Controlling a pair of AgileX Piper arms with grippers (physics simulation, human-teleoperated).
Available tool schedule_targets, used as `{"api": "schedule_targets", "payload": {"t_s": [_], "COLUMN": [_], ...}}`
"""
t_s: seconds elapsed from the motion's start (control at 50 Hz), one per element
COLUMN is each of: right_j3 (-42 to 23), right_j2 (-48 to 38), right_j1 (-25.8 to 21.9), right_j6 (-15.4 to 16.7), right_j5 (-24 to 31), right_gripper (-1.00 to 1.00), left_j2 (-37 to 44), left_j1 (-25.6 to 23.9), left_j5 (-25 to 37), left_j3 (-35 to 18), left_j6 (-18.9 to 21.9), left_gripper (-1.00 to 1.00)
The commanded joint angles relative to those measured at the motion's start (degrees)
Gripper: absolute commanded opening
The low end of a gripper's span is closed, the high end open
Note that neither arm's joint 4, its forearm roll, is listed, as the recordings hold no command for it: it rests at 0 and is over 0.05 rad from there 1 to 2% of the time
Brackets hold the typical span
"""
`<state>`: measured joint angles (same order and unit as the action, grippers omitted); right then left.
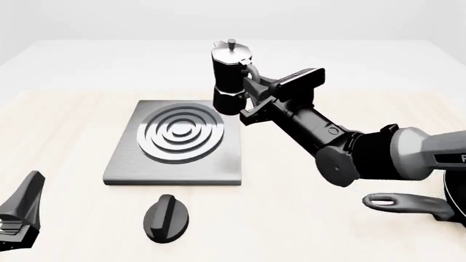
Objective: Put the moka pot on the stove.
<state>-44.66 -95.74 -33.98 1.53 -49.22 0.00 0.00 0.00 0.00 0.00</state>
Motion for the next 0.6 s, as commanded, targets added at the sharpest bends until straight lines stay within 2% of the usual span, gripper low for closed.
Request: {"api": "schedule_targets", "payload": {"t_s": [0.02,0.6], "right_j3": [-3.9,-13.5], "right_j2": [-3.2,-11.9], "right_j1": [-1.3,-5.5], "right_j6": [-0.4,-2.2], "right_j5": [-0.3,1.2], "right_gripper": [-1.0,-1.0], "left_j2": [0.0,0.0], "left_j1": [0.0,0.0], "left_j5": [0.0,0.0], "left_j3": [0.0,0.0], "left_j6": [0.0,0.0], "left_gripper": [1.0,1.0]}}
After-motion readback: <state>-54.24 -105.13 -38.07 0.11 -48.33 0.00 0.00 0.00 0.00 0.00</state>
